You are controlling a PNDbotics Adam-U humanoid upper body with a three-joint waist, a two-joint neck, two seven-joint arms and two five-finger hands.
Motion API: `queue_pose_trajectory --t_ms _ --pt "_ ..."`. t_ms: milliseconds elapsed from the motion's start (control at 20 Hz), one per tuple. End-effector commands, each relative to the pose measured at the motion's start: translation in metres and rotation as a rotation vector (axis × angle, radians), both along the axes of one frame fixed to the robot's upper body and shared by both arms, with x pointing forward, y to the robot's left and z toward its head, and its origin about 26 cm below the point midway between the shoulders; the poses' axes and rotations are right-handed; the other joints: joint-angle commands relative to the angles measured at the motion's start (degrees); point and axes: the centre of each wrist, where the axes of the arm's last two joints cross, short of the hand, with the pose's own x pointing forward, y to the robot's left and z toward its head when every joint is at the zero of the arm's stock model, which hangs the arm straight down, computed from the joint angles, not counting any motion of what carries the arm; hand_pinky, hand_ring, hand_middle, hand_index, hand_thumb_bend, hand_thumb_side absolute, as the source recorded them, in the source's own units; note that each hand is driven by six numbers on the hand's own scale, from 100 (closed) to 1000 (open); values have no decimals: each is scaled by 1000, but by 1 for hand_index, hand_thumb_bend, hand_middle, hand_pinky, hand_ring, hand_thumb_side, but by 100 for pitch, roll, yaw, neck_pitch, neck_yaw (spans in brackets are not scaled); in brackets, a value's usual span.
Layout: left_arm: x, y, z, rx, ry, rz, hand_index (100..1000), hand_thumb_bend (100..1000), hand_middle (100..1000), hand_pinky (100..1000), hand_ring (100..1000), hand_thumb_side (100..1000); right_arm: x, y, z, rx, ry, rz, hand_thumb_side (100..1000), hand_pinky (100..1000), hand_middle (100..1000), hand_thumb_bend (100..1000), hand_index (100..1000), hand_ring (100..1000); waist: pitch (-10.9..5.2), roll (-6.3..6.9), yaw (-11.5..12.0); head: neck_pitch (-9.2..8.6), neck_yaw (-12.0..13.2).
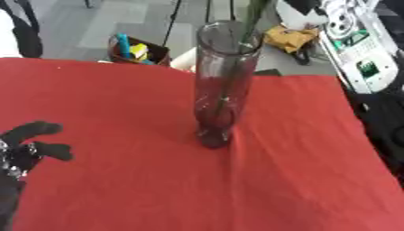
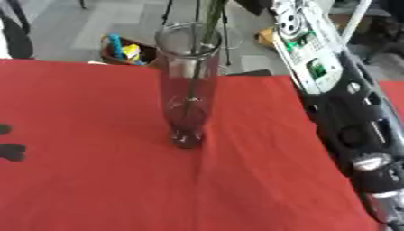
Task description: Arrange flowers into the vase.
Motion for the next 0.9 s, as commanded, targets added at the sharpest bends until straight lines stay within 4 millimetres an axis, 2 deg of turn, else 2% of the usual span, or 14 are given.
queue_pose_trajectory --t_ms 50,300,650,900 --pt "-3 -2 6 2 -25 -3 852 103 744 744 598 1000 -7 -8 12 -46 -9 -22 1000 614 537 100 552 833 -163 34 -4 -67 13" --pt "-3 -2 6 1 -24 -3 852 103 744 744 598 1000 -7 -8 11 -81 38 -12 1000 626 558 100 589 844 -162 46 -1 -75 11" --pt "-3 -2 5 4 -21 -5 852 103 745 744 599 1000 -10 -3 18 -87 31 -6 1000 617 548 100 578 836 -157 38 -10 -72 12" --pt "-3 -2 5 7 -19 -8 852 102 745 745 599 1000 -2 3 22 -69 47 -20 1000 617 542 100 575 836 -156 33 -4 -92 -4"
